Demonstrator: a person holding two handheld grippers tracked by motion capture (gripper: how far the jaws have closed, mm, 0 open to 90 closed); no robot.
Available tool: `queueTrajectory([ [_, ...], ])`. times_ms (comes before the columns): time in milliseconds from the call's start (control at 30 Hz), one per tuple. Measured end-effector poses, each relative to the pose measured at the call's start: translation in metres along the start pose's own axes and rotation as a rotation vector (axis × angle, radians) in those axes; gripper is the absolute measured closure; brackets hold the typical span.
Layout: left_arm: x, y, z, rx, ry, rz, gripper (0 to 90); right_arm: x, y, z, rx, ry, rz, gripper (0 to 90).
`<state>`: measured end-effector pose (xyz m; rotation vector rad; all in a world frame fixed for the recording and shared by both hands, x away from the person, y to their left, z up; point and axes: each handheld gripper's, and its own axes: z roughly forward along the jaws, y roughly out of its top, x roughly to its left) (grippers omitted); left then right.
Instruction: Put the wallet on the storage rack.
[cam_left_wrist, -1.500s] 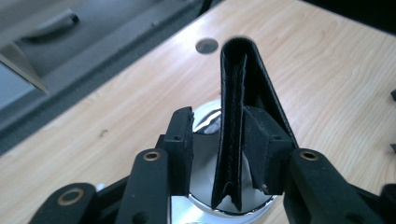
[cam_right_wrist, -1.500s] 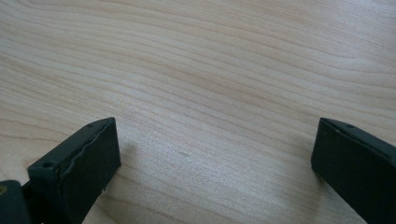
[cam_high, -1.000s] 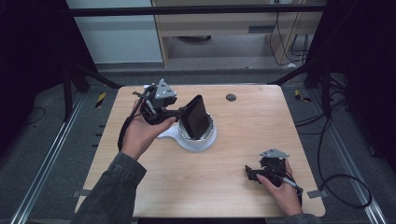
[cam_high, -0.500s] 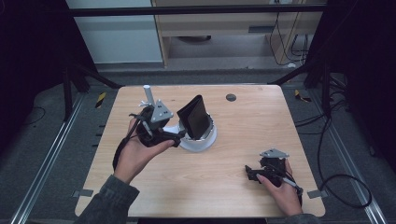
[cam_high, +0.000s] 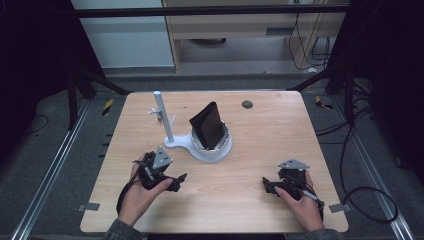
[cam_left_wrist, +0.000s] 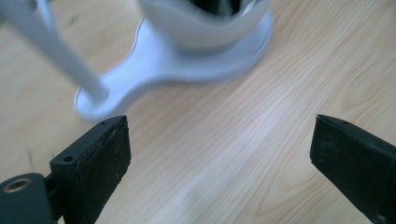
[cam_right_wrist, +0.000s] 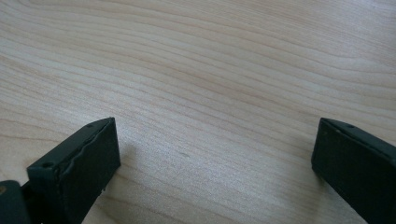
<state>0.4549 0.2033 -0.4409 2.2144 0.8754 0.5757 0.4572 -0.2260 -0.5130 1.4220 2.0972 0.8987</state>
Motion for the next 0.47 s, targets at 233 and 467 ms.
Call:
queueTrajectory([
  [233, 0.034, -0.054, 0.010, 0.026, 0.080, -0.136, 6.9, 0.000, 0.000, 0.000, 0.000, 0.000, 0.000, 1.3],
  [467, 0.051, -0.074, 0.017, 0.088, 0.107, -0.182, 6.1, 0.000, 0.000, 0.000, 0.000, 0.001, 0.001, 1.3],
])
